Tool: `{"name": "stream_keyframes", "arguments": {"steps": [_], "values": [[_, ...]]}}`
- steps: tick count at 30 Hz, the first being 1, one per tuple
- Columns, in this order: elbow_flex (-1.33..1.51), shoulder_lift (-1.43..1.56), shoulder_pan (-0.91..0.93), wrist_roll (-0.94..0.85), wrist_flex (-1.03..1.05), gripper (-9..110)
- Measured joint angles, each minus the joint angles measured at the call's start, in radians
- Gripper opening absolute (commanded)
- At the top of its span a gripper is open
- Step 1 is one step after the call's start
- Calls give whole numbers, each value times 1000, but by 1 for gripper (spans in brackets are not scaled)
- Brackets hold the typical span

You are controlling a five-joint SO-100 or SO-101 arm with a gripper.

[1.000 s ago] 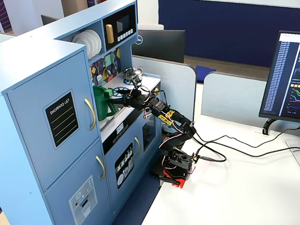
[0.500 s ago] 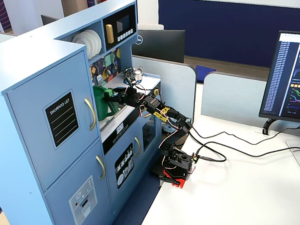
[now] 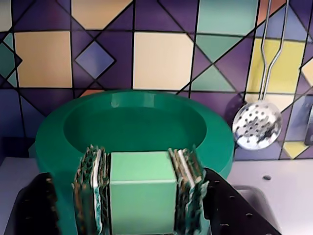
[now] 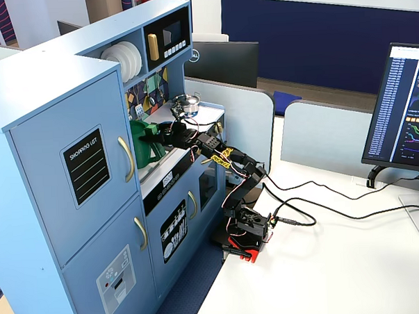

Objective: Take off the lid from the green recipient and place it on the counter

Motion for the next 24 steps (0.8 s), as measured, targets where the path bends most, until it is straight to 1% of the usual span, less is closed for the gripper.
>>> {"name": "stream_keyframes", "arguments": {"steps": [4,16,24], "values": [[-11,-9,-9,-17,-8,0],[-15,-17,-31,-28,-43,0],[-106,-44,-52,-48,-72,0]]}}
